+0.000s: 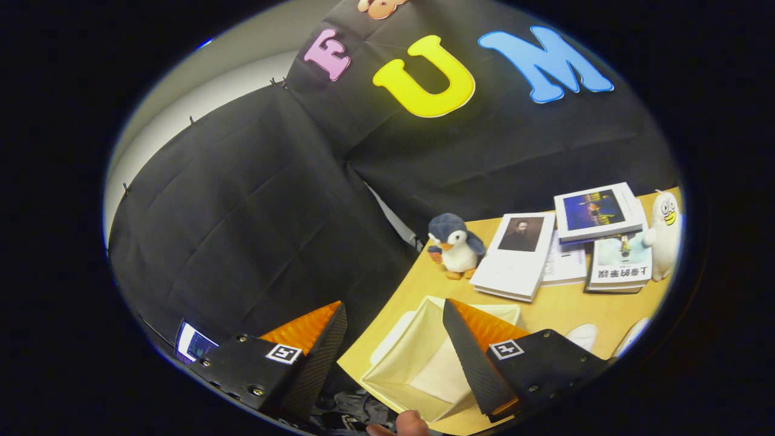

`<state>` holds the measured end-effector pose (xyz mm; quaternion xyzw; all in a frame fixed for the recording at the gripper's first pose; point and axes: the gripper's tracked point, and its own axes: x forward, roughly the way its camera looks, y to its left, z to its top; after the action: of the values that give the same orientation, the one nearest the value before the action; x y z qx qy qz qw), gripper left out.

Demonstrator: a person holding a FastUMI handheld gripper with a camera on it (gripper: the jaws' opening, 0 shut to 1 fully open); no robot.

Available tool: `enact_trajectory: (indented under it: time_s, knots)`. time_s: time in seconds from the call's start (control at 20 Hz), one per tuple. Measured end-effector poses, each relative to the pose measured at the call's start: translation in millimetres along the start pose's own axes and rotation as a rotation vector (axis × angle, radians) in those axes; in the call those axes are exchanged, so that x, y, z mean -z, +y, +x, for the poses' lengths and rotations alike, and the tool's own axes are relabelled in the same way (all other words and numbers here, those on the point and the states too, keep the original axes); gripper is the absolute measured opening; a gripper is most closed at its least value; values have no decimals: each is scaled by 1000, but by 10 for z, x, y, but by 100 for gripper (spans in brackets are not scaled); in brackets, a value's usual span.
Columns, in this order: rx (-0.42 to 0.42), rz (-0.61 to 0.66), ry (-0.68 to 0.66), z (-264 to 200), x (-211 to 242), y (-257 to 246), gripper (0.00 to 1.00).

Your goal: Open the storage box then place both shoes into the box .Put the left shoe in first, then the right shoe, with the right side of both shoes facing outward in a uniform manner.

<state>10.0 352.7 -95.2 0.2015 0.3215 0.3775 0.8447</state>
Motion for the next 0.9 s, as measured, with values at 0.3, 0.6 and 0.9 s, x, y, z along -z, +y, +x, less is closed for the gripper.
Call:
enact_trajectory:
  time_s: [0.3, 0.6, 0.9]
  knots:
    - [165, -10, -9, -519, 242, -756, 97]
    - [332, -49, 6, -891, 571, -1471, 97]
    - [433, -1, 100, -1008, 1168, -1978, 97]
